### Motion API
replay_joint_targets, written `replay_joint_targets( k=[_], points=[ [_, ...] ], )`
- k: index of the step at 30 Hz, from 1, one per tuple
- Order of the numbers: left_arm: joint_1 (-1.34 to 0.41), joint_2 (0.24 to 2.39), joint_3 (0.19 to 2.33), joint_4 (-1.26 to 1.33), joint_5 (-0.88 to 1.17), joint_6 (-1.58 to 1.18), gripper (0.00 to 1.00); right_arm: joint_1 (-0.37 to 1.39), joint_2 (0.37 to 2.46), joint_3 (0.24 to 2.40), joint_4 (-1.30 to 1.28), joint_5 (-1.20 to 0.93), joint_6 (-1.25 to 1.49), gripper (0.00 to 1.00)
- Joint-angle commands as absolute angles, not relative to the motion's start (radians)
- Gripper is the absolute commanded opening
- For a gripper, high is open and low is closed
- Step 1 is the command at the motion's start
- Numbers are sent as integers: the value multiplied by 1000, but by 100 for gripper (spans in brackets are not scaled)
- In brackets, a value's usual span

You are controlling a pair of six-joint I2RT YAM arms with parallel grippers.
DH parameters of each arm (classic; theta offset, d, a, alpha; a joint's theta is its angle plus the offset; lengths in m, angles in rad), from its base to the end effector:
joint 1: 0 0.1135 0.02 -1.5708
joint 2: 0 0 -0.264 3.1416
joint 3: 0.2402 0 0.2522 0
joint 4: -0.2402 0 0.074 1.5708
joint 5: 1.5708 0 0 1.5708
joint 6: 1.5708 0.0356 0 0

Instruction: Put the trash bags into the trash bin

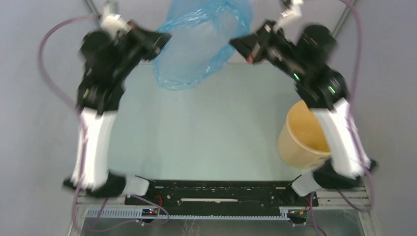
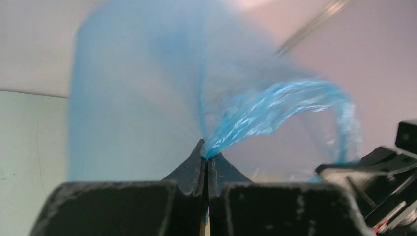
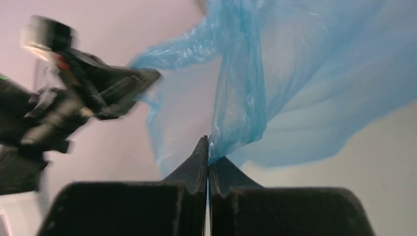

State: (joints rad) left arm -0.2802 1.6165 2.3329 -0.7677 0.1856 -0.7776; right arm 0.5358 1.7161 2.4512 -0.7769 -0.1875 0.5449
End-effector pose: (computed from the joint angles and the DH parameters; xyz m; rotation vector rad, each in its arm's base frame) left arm 0.2733 -0.0855 0.5777 -0.2732 1.6875 -0.9531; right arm 0.2619 0.1632 0.5790 -0.1452 1.6971 0.9737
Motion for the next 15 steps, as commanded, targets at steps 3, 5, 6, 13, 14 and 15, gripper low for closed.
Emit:
replay_joint_targets(
  k=[3,5,6,13,14,15],
  points=[
    [-295,1069,1582,-566,-72,-677,0,665,1281,1740,-349,-6,366,0],
    [-287,1078,1470,-704,-43,-681,0,657,1298,1648,-435,-26,387,0],
    [-288,1085,1402,-755,-3,-686,0,658,1309,1598,-479,-44,400,0],
    [-298,877,765,-611,134,-783,0,726,1356,1121,-600,-160,482,0],
    [-301,840,719,-607,152,-800,0,741,1359,1080,-617,-165,498,0],
    [-303,803,686,-607,159,-816,0,754,1354,1041,-624,-171,507,0]
  ],
)
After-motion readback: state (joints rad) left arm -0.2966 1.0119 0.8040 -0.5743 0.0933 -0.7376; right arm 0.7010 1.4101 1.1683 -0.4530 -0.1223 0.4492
